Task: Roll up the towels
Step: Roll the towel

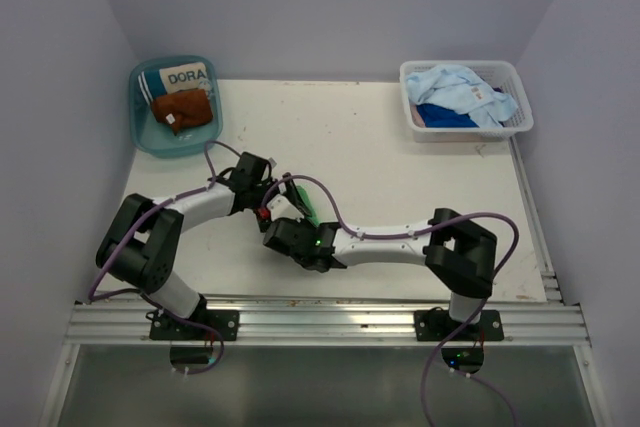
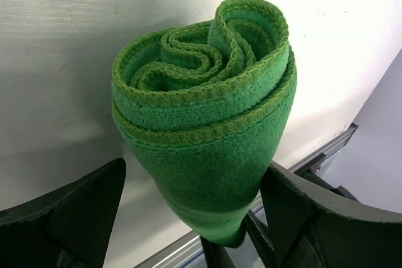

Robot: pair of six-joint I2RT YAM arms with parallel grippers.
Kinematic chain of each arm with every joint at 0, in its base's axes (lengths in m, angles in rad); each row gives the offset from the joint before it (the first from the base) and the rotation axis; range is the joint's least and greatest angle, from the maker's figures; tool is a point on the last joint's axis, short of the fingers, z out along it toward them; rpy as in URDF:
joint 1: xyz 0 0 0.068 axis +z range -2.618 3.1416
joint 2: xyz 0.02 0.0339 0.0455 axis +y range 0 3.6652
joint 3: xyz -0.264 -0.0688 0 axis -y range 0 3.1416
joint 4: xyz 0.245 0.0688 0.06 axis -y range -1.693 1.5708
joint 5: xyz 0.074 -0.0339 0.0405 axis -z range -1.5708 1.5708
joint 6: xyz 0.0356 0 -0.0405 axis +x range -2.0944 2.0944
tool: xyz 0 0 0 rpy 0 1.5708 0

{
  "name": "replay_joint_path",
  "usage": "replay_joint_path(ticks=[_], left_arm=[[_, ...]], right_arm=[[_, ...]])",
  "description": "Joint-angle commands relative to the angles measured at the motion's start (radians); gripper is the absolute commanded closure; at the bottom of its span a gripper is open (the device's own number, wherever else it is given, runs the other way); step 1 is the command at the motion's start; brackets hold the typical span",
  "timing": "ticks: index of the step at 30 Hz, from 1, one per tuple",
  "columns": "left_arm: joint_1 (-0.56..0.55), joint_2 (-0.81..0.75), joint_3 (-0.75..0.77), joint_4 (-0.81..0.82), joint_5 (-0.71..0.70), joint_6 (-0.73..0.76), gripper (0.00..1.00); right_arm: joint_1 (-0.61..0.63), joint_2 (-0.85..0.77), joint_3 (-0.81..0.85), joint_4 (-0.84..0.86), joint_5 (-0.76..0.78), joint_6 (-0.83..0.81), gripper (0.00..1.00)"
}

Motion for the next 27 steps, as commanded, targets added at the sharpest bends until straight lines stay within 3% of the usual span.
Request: replay_joint_path(ticks=[1, 8, 15, 20, 22, 24, 25, 27], left_arm=[[-0.004, -0.039, 0.021, -0.026, 0.001, 0.014, 0.11], [-0.005, -0.013, 0.018, 0.000, 0.019, 0.014, 0.06], [-0.023, 0.020, 0.020, 0.057, 0.015, -0.027, 0.22], [-0.034, 0.032, 0.017, 0.069, 0.010, -0.030, 0.22], [-0.037, 0.029, 0.017, 0.071, 0.007, -0.032, 0.31], [-0.037, 0.027, 0.021, 0.068, 0.000, -0.032, 0.43], [-0.036, 0.024, 0.024, 0.066, -0.001, -0.032, 0.45], [-0.036, 0.024, 0.038, 0.050, -0.013, -0.026, 0.51]], right_arm=[[-0.033, -0.102, -0.056, 0.103, -0.065, 0.028, 0.69], [-0.078, -0.185, -0.148, 0.200, -0.165, 0.060, 0.69], [-0.090, -0.176, -0.148, 0.200, -0.220, 0.096, 0.66], [-0.139, -0.212, -0.200, 0.246, -0.299, 0.149, 0.64], [-0.170, -0.231, -0.220, 0.262, -0.343, 0.174, 0.63], [-0.185, -0.252, -0.237, 0.266, -0.363, 0.180, 0.53], [-0.191, -0.258, -0.237, 0.263, -0.369, 0.179, 0.38], [-0.193, -0.275, -0.235, 0.241, -0.374, 0.173, 0.27]])
